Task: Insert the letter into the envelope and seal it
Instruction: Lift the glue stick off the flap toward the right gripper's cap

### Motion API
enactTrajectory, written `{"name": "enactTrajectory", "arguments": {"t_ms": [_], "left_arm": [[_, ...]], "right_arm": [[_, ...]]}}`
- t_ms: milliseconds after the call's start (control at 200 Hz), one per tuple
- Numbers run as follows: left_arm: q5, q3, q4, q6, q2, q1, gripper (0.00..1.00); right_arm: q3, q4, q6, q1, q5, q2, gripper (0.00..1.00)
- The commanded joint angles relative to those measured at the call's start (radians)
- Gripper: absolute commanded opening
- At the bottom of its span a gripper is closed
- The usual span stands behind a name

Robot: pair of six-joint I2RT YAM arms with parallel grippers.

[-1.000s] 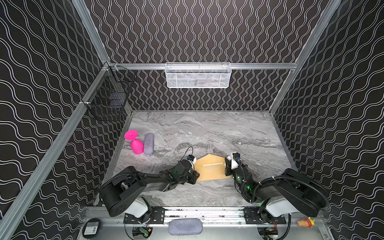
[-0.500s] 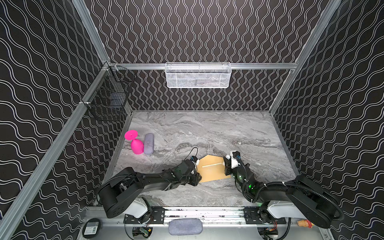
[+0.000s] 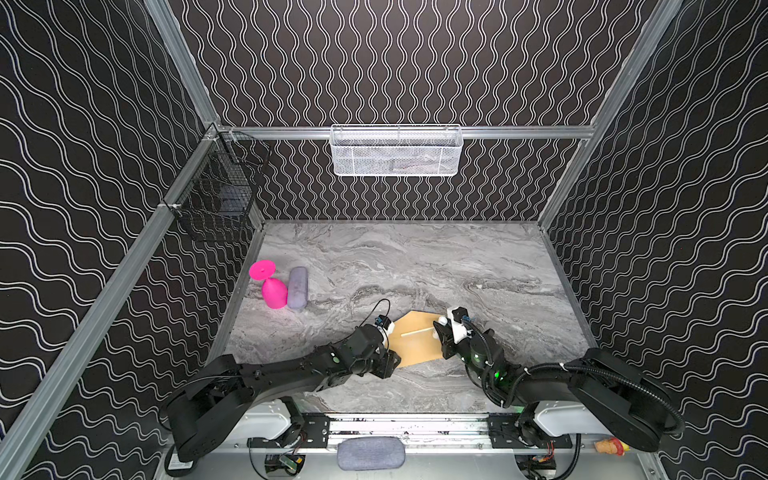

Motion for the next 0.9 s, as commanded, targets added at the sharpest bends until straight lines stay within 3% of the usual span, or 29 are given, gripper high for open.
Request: {"name": "enactTrajectory", "arguments": {"t_ms": [0,310,666,896], "left_arm": [[0.004,-0.009,0.042,-0.004,0.018,-0.004,0.53],[-0.031,-0.024,0.096,-0.013,0.059,-0.003,0.52],[0.005,0.029,0.188,0.049,0.177,0.0,0.52],[0.007,0.072,0.152,0.081,0.192,0.012,0.52]], "right_arm": [[0.012,0.06,-0.017,0.021,-0.035,0.006,0.0],[-0.005,0.078,-0.023,0.084,-0.043,-0.021,0.0],[-0.027,0.052,-0.045,0.107,-0.044,-0.092,0.0],[-0.046,0.054,-0.06,0.108,-0.041,-0.107,0.0]]}}
